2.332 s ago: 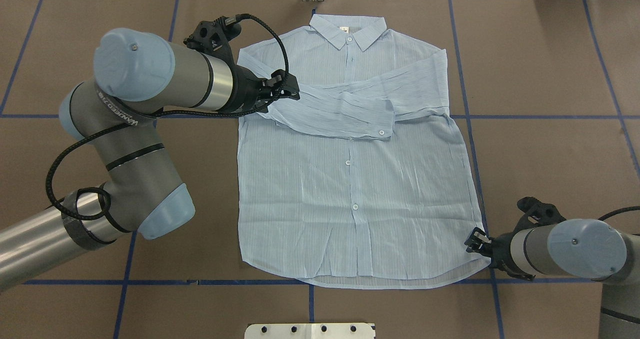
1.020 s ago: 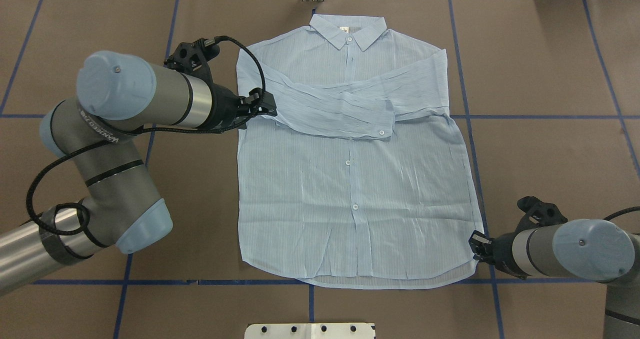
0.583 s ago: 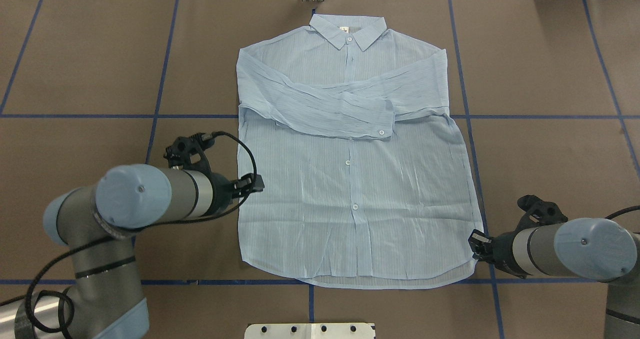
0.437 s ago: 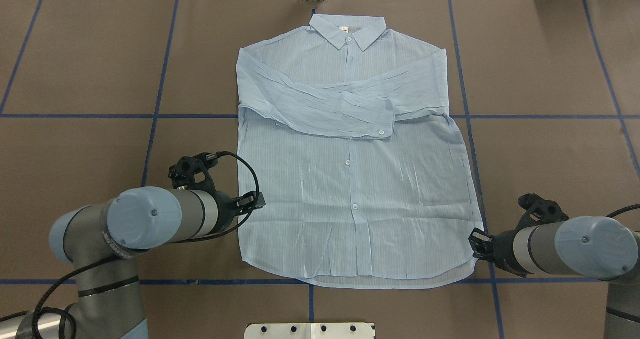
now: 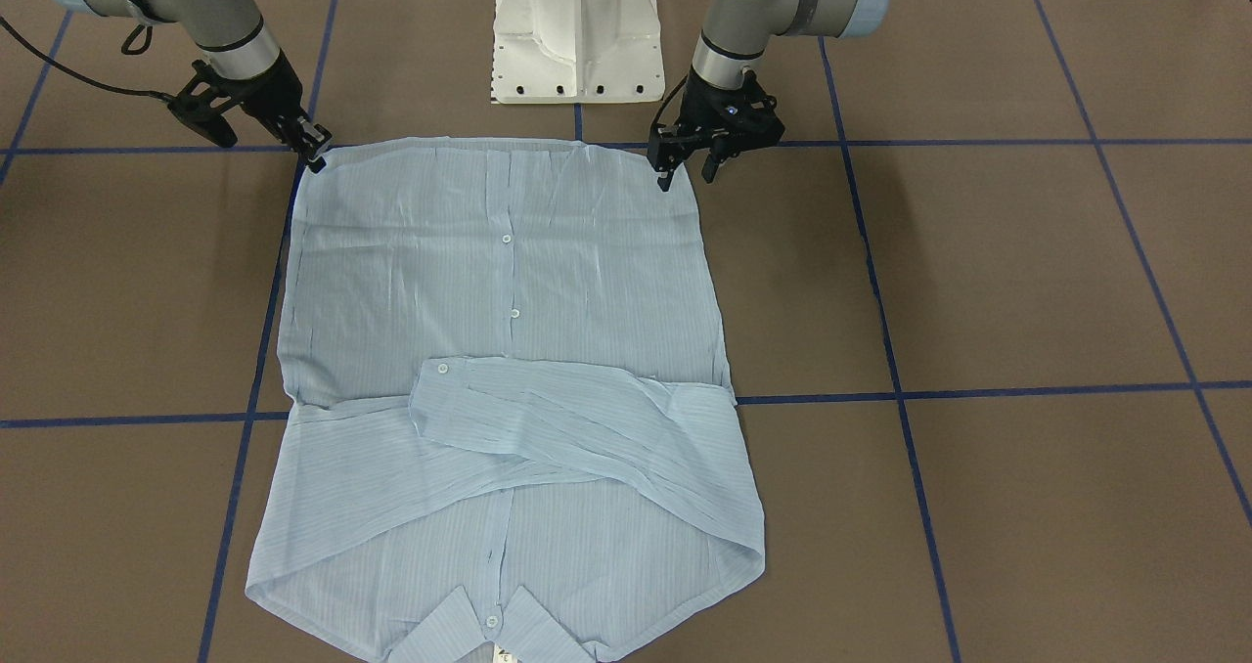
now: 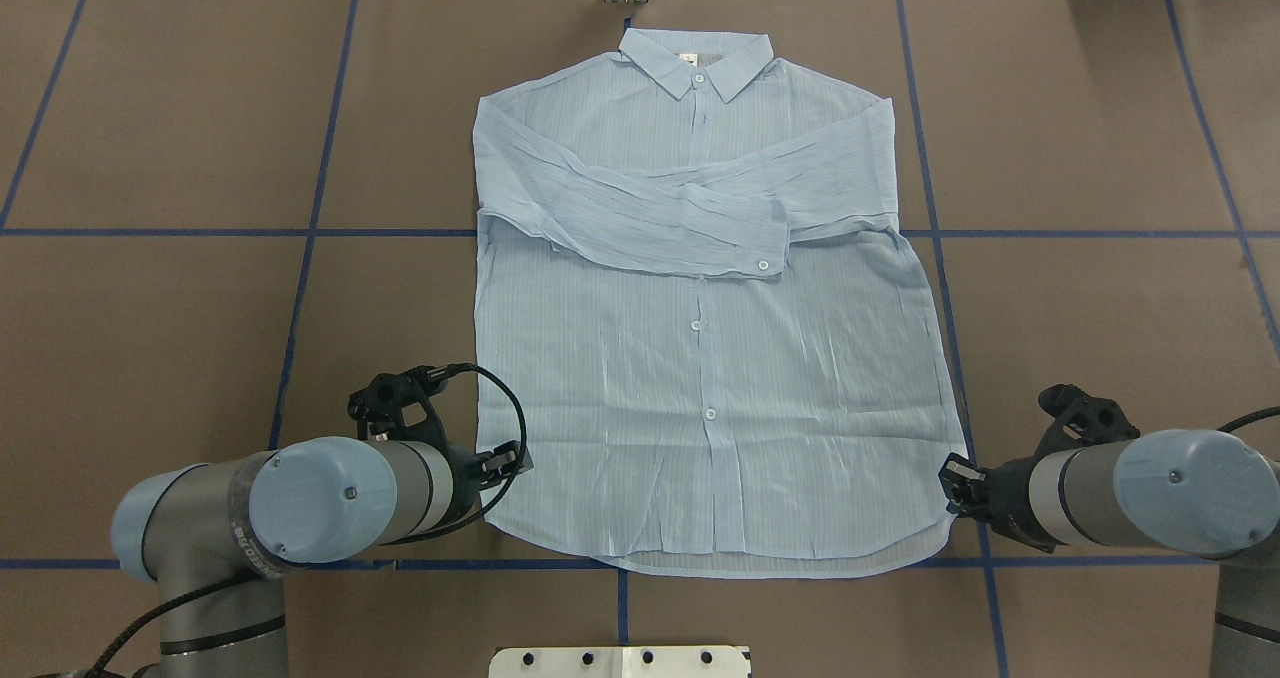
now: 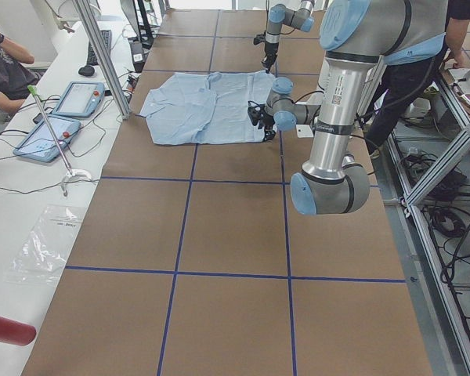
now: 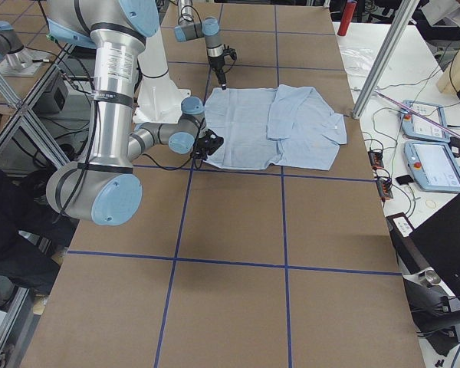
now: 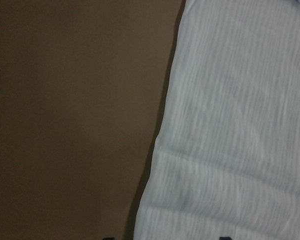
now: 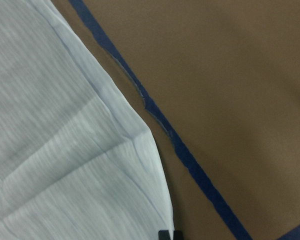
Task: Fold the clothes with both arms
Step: 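Grasp both hem corners nearest the robot with left and right grippers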
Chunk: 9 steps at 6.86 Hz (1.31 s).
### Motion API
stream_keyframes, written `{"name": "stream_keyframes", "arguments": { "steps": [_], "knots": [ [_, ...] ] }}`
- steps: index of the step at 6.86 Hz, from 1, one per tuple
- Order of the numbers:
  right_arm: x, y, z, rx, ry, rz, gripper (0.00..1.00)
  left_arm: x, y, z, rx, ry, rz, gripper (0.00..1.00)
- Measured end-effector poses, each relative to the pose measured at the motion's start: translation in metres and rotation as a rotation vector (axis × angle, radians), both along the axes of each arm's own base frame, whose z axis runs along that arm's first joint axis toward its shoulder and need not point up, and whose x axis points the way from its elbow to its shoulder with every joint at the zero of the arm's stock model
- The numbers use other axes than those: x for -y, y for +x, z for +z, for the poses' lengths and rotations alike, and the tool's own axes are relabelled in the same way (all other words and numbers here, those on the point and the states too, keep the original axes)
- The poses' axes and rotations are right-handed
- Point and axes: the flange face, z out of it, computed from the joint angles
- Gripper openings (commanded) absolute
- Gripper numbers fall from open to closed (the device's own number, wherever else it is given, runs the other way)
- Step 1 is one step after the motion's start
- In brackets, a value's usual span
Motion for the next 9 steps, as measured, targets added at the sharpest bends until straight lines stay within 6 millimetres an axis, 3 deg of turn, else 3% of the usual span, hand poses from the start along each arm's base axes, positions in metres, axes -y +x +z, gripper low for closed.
{"name": "stream_keyframes", "arguments": {
  "steps": [1, 3, 8, 9],
  "knots": [
    [0.0, 0.0, 0.0, 0.001, 0.001, 0.001, 0.0, -0.013, 0.006, 0.0, 0.001, -0.011, 0.011, 0.66],
    [0.0, 0.0, 0.0, 0.0, 0.001, 0.002, 0.0, -0.027, 0.012, 0.001, 0.001, -0.024, 0.024, 0.43],
    [0.001, 0.001, -0.001, 0.0, 0.004, 0.007, 0.0, -0.026, 0.012, 0.004, 0.004, -0.04, 0.003, 0.42],
    [0.001, 0.001, -0.001, 0.0, 0.005, 0.008, 0.0, -0.024, 0.011, 0.005, 0.005, -0.039, -0.003, 0.24]
  ]
}}
